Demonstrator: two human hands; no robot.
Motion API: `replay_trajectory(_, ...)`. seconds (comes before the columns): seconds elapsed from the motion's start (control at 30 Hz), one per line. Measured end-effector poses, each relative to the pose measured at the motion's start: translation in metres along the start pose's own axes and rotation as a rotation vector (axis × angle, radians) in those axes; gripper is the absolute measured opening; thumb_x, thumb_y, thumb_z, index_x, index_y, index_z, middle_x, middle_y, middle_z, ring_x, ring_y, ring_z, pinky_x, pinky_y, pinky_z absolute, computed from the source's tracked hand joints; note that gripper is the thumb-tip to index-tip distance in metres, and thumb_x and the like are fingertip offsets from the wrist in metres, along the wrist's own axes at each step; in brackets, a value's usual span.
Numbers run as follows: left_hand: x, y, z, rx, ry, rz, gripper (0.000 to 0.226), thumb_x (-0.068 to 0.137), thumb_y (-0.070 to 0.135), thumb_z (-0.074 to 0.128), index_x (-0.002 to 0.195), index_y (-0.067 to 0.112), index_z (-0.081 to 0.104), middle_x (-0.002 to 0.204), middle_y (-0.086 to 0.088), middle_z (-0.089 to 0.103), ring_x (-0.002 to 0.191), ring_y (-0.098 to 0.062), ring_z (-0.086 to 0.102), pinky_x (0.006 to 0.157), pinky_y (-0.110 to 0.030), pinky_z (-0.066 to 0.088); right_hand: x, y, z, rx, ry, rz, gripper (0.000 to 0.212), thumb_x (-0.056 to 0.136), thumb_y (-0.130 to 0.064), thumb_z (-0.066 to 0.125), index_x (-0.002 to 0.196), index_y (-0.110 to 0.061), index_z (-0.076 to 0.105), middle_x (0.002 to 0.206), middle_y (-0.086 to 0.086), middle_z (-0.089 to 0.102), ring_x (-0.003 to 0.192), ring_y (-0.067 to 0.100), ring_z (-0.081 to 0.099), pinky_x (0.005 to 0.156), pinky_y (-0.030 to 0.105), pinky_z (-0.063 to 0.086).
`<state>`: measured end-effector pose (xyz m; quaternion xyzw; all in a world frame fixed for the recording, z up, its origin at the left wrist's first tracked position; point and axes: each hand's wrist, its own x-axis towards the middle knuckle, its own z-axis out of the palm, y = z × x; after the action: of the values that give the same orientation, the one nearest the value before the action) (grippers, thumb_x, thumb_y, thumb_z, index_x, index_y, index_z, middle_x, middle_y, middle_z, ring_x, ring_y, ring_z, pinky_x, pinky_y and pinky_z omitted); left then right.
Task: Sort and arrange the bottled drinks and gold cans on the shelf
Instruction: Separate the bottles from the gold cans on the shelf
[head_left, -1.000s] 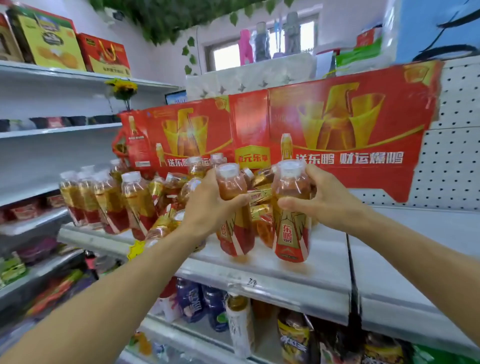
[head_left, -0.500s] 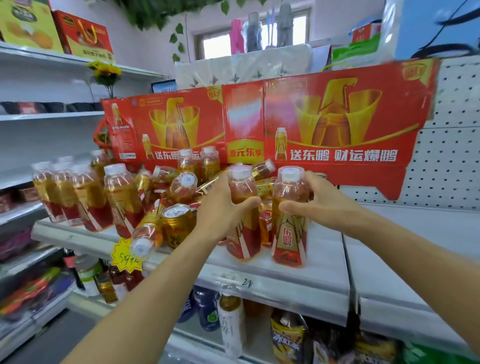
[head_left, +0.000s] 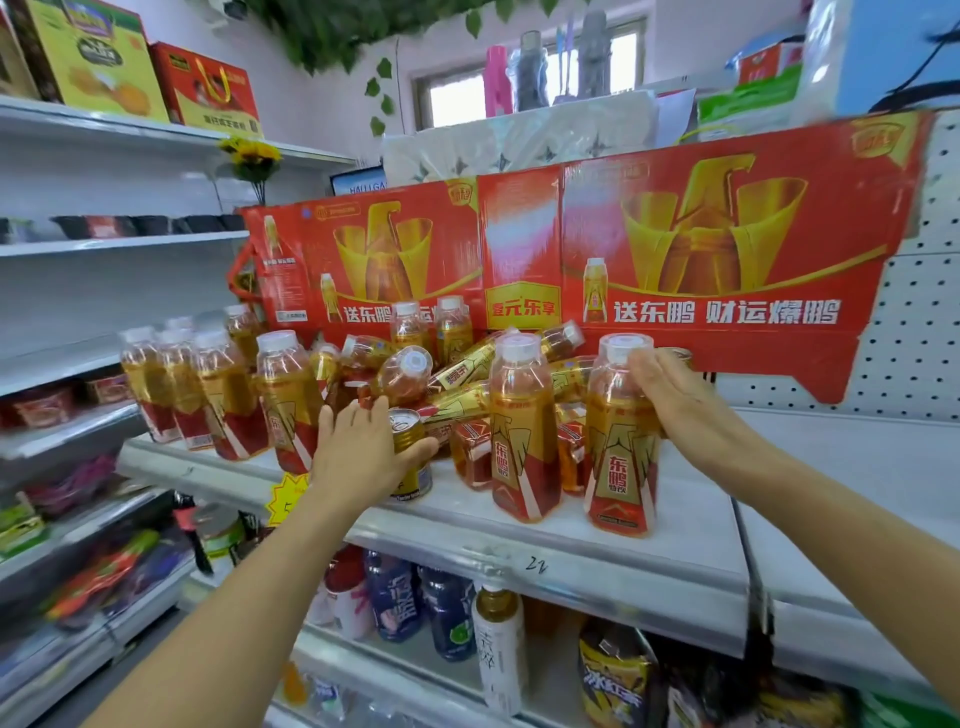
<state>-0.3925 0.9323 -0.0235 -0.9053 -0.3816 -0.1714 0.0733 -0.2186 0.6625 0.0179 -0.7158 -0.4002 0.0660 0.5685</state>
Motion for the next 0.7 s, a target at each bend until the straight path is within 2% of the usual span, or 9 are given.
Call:
replay_trajectory(0.07, 0.004, -0.002, 0.004, -0.021, 0.006, 0.015, 0.091, 0.083, 0.078, 0.033, 0.147, 0.013, 0.033, 0.144, -0.01, 0.047, 0.138, -0.028, 0.035, 0.118, -0.049, 0.013, -0.001, 0.003, 0.002, 0.019, 0.01, -0.002, 0.041, 0.098, -0.055, 0.029, 0.119, -0.026, 0.049, 0.111, -0.013, 0.057, 0.102, -0.002, 0.054, 0.073, 0.018, 0.04)
replay_trajectory(0.17, 0.004, -0.001, 0.004, -0.145, 0.096, 0.029, 0.074, 0.083, 0.071, 0.05, 0.131, 0.014, 0.052, 0.122, -0.008, 0.062, 0.119, -0.028, 0.05, 0.113, -0.048, 0.024, -0.002, 0.007, 0.003, 0.027, 0.013, 0.013, 0.044, 0.098, -0.056, 0.027, 0.123, -0.027, 0.05, 0.114, -0.013, 0.057, 0.103, -0.002, 0.054, 0.073, 0.018, 0.041)
replay_trajectory(0.27, -0.006, 0.008, 0.003, -0.252, 0.158, 0.025, 0.072, 0.084, 0.062, 0.059, 0.136, 0.013, 0.048, 0.123, -0.01, 0.058, 0.119, -0.03, 0.048, 0.111, -0.044, 0.03, -0.005, 0.015, 0.0, 0.032, 0.016, 0.019, 0.047, 0.098, -0.058, 0.028, 0.129, -0.031, 0.051, 0.117, -0.018, 0.058, 0.105, -0.004, 0.054, 0.082, 0.023, 0.044)
replay_trajectory(0.37, -0.02, 0.024, -0.007, -0.416, 0.209, -0.003, 0.075, 0.084, 0.058, 0.063, 0.141, 0.015, 0.042, 0.127, -0.009, 0.051, 0.115, -0.028, 0.051, 0.092, -0.042, 0.046, -0.007, 0.025, -0.007, 0.065, 0.05, 0.042, 0.045, 0.1, -0.053, 0.027, 0.125, -0.03, 0.056, 0.111, -0.019, 0.059, 0.105, 0.0, 0.055, 0.092, 0.03, 0.043)
replay_trajectory(0.43, -0.032, 0.034, -0.015, -0.47, 0.232, 0.007, 0.073, 0.084, 0.056, 0.063, 0.142, 0.016, 0.042, 0.125, -0.007, 0.049, 0.113, -0.025, 0.051, 0.087, -0.038, 0.046, -0.005, 0.033, -0.013, 0.076, 0.088, 0.064, 0.044, 0.102, -0.051, 0.026, 0.112, -0.028, 0.062, 0.106, -0.012, 0.065, 0.102, 0.006, 0.059, 0.089, 0.03, 0.046)
replay_trajectory(0.53, -0.051, 0.048, -0.026, -0.519, 0.262, 0.004, 0.07, 0.085, 0.053, 0.064, 0.14, 0.017, 0.044, 0.114, -0.001, 0.047, 0.106, -0.02, 0.049, 0.085, -0.034, 0.045, 0.003, 0.041, -0.023, 0.089, 0.125, 0.113, 0.047, 0.102, -0.048, 0.029, 0.111, -0.018, 0.064, 0.105, 0.0, 0.068, 0.097, 0.013, 0.064, 0.083, 0.032, 0.05)
replay_trajectory(0.63, -0.071, 0.062, -0.037, -0.557, 0.296, -0.015, 0.065, 0.083, 0.053, 0.064, 0.136, 0.018, 0.048, 0.11, 0.004, 0.045, 0.1, -0.015, 0.049, 0.083, -0.033, 0.047, 0.013, 0.051, -0.033, 0.07, 0.098, 0.114, 0.036, 0.102, -0.045, 0.034, 0.109, -0.022, 0.061, 0.104, -0.004, 0.067, 0.096, 0.01, 0.063, 0.088, 0.037, 0.051)
replay_trajectory(0.7, -0.084, 0.077, -0.046, -0.56, 0.322, -0.009, 0.064, 0.08, 0.055, 0.064, 0.132, 0.019, 0.052, 0.109, 0.004, 0.048, 0.098, -0.014, 0.051, 0.084, -0.036, 0.05, 0.017, 0.058, -0.041, 0.039, 0.074, 0.094, 0.029, 0.102, -0.042, 0.038, 0.107, -0.023, 0.06, 0.104, -0.004, 0.065, 0.098, 0.013, 0.063, 0.09, 0.041, 0.052)
